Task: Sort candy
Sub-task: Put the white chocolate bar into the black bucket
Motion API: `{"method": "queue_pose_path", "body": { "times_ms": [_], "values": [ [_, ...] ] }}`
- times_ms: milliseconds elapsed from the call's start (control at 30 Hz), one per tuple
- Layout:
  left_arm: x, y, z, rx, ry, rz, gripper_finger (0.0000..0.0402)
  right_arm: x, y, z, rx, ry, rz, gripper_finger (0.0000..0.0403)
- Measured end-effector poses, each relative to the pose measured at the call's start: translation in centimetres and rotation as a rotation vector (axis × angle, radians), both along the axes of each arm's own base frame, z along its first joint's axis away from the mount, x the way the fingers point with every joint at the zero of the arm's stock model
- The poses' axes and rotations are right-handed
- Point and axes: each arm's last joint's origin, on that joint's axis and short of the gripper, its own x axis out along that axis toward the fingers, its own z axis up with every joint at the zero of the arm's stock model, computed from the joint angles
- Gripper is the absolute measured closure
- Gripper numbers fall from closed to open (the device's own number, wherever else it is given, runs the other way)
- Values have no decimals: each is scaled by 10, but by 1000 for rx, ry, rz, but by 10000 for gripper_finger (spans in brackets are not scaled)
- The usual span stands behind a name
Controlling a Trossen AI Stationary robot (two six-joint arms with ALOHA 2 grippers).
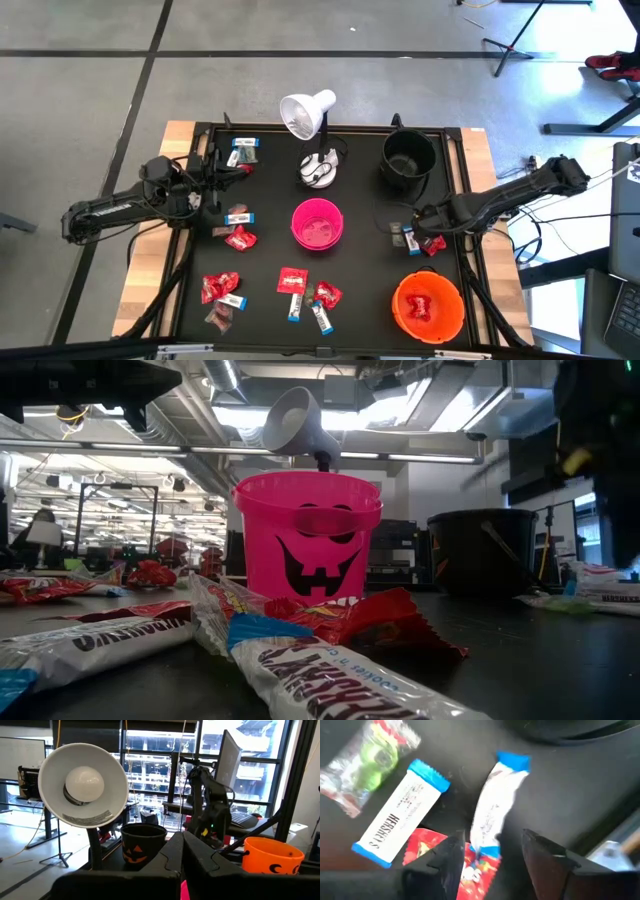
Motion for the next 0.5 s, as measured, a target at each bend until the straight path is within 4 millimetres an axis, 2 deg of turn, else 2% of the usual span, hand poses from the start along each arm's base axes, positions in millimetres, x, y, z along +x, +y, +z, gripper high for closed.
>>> {"method": "queue_pose_path", "body": {
  "times_ms": [133,233,333,433,500],
  "values": [
    [0,0,0,0,0,0,400,-4,-1,-17,6,-7,-12,207],
    [0,0,0,0,0,0,400,-5,-2,-22,11,-15,-23,225],
    [0,0,0,0,1,0,400,-6,-1,-23,30,-6,-20,278],
    [0,0,0,0,1,0,400,-6,-1,-23,36,-5,-19,361],
    [0,0,0,0,0,0,400,-6,-1,-23,36,-7,-19,390]
  ]
}}
